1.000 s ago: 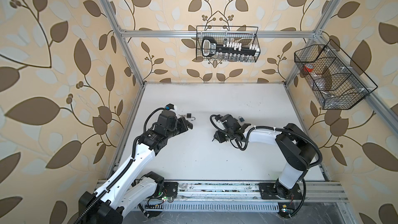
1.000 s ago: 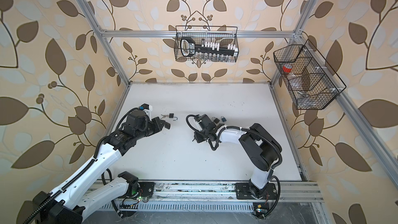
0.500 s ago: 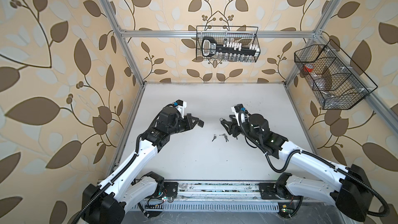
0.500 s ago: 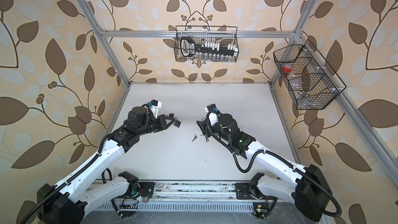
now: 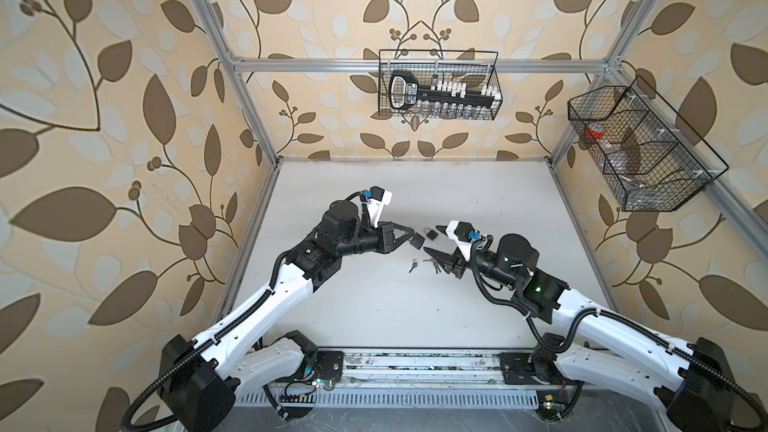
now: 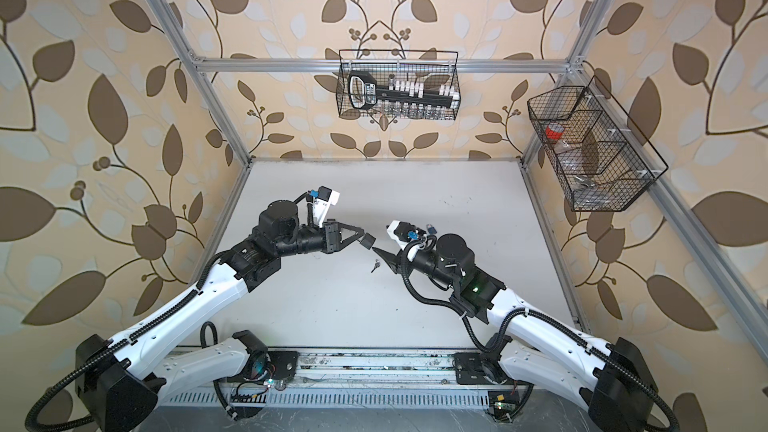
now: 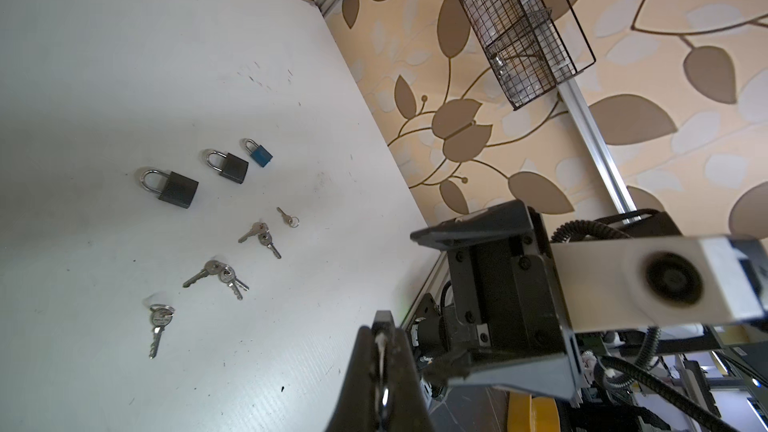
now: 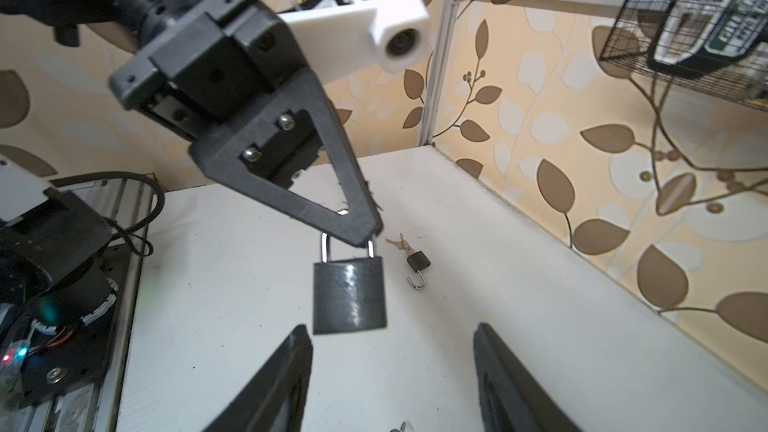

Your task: Lock with the key

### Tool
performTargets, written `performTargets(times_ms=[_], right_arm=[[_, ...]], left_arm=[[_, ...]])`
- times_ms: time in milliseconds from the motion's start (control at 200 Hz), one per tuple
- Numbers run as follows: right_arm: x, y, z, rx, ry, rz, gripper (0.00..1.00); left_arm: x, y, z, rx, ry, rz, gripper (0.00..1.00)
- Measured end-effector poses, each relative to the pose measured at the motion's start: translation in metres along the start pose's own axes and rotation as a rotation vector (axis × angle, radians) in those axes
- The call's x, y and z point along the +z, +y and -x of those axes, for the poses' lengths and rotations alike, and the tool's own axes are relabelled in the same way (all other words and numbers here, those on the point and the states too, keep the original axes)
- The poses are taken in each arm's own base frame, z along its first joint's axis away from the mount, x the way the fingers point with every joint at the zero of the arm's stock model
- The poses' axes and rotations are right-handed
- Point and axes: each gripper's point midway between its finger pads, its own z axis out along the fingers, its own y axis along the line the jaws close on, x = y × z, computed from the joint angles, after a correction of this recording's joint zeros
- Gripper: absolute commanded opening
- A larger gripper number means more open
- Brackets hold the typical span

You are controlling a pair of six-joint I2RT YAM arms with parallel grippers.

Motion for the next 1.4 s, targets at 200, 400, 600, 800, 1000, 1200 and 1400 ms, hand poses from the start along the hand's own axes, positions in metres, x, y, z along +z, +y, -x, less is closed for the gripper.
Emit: performTargets(times_ms=[200,400,600,800,1000,1200,1400], right_arm=[[0.008,0.01,-0.007,-0.071,0.043,0.013,0.59],[0.017,0.008,-0.01,-0.094,0.081,-0.01,0.54],[0.021,0.012,-0.013,-0.095,0.096,-0.005,0.48],[0.025,0.013,-0.015,-0.095,0.105,0.0,0.44],[0.025,0.012,-0.014,-0.095,0.105,-0.004,0.37],[0.026,0.011,-0.015,-0.092,0.11,-0.011,0.28],[0.026,0.01,-0.016,-0.084,0.113,-0.015,0.08]], left_arm=[[0.005,0.0,-0.005,-0.001,0.017,-0.001,0.0],[0.005,0.002,-0.003,0.0,0.007,0.011,0.0],[0.005,0.002,-0.003,0.0,0.006,0.012,0.0],[0.005,0.002,-0.003,0.0,0.005,0.013,0.0],[0.006,0.002,-0.004,0.001,0.007,0.015,0.0],[0.006,0.003,-0.004,0.0,0.004,0.024,0.0],[0.006,0.005,-0.004,0.006,0.004,0.035,0.15]])
